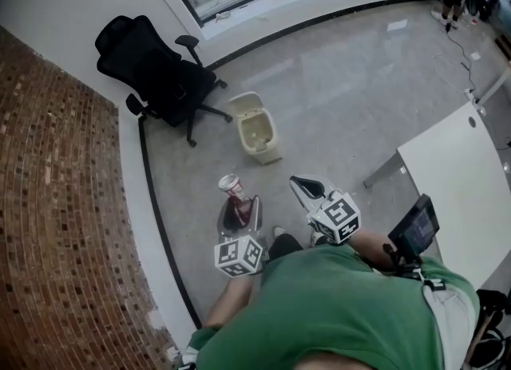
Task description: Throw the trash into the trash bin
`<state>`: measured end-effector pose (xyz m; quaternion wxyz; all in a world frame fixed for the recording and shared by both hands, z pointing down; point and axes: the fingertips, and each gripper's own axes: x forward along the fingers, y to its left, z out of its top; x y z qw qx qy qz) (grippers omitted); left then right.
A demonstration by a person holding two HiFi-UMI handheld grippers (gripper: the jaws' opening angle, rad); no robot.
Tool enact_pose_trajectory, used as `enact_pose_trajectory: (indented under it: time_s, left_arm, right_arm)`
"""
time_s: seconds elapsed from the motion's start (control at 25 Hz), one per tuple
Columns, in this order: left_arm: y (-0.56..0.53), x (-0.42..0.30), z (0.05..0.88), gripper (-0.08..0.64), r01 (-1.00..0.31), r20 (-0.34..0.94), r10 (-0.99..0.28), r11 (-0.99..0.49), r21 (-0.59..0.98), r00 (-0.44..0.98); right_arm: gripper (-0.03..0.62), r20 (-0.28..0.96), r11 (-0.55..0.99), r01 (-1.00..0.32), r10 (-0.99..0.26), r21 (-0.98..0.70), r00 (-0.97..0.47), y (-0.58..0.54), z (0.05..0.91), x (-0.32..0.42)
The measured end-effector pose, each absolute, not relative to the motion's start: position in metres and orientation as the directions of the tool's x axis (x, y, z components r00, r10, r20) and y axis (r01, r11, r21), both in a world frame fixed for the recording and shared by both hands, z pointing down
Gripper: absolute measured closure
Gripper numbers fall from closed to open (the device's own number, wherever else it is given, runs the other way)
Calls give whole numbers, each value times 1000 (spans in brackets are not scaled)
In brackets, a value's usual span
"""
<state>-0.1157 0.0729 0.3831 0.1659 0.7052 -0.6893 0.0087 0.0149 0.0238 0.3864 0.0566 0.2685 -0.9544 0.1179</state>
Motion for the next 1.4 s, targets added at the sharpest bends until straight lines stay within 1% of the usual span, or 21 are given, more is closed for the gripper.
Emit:
enact_pose_trajectory:
  time_s: [0.4, 0.84, 1.2, 1.4]
  left_arm:
    - [2, -139, 391, 232, -970, 240, -968, -12, 242, 71]
    - [-82, -195, 390, 232, -959, 212, -967, -81, 272, 142]
    - [-126, -235, 398, 232, -950, 218, -953, -148, 276, 211]
    - [-144, -252, 408, 232, -946, 242, -944, -153, 285, 226]
  right_arm:
    - [589, 196, 803, -564, -532, -194, -824, -35, 397, 1]
    - [589, 199, 766, -626, -597, -146, -777, -113, 385, -54]
    - [589, 196, 722, -677, -650, -140, -734, -154, 388, -99]
    - [589, 212, 706, -694, -664, -138, -717, -174, 393, -115]
